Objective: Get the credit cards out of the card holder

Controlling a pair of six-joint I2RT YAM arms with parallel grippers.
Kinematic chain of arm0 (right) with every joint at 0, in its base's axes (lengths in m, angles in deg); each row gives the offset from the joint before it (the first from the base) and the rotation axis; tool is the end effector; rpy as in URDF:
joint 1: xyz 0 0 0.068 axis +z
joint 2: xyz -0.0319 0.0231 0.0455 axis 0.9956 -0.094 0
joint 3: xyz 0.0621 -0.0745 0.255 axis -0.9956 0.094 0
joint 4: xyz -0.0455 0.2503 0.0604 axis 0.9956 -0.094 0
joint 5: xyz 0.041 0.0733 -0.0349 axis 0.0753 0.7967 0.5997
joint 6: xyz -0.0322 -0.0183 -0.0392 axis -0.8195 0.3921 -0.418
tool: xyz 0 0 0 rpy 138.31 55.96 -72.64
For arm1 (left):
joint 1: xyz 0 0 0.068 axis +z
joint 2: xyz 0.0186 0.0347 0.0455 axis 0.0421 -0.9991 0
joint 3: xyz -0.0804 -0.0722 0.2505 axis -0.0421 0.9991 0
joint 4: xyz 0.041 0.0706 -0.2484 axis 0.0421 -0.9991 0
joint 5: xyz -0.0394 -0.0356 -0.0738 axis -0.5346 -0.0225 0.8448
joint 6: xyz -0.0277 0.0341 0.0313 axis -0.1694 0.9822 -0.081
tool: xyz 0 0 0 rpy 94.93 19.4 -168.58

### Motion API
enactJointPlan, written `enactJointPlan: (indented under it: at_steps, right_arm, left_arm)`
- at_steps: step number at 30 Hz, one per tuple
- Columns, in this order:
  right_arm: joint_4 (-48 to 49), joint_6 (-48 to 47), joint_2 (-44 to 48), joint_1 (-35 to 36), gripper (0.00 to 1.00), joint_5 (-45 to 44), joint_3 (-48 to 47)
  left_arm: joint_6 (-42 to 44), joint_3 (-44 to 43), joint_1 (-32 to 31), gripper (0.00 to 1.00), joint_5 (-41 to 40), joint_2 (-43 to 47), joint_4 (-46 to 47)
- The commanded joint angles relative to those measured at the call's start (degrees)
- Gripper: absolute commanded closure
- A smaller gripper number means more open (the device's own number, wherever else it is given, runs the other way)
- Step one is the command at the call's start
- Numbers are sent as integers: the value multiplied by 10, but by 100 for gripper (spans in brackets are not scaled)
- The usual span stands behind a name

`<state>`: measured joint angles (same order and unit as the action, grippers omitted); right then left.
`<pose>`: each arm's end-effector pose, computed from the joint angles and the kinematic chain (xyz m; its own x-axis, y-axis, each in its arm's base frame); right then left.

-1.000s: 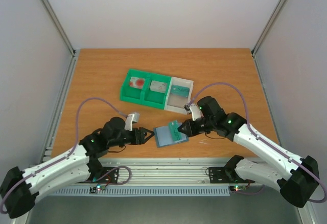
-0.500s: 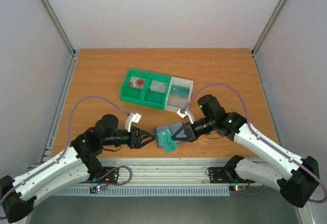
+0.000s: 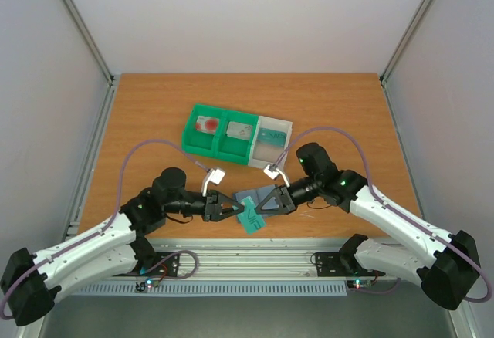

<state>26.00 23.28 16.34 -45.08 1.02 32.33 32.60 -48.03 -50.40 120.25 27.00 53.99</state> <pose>0.1363 0.1522 0.2666 -0.5103 -0.4348 -0.7420 -0.8188 -0.0182 0.5738 0.1037 -0.1485 0.2446 -0.8400 0.1135 -0.5306 0.5420 0.2224 -0.8104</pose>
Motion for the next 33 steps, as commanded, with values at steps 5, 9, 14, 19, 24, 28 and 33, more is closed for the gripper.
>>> enactJointPlan:
  at_steps: [5, 9, 14, 19, 24, 28, 33]
  right_arm:
    - [19, 7, -7, -1, 99, 18, 7]
    - [1, -3, -5, -1, 99, 8, -5]
    - [-11, 6, 4, -1, 90, -38, -19]
    - [73, 117, 33, -1, 70, -105, 6]
    - [158, 235, 63, -1, 48, -186, 38]
    - [258, 319, 58, -1, 37, -199, 69]
    - [321, 357, 36, -1, 36, -213, 75]
  left_arm:
    - [-16, 12, -1, 87, 16, -2, 71]
    - [-19, 12, -1, 99, 12, -4, 72]
    - [-27, 11, 0, 99, -4, -4, 82]
    - [-81, 40, 0, 100, -89, 27, 142]
    - [-110, 57, 0, 100, -196, 62, 178]
    - [-113, 60, 0, 100, -261, 71, 209]
    - [-139, 59, 0, 100, -307, 49, 269]
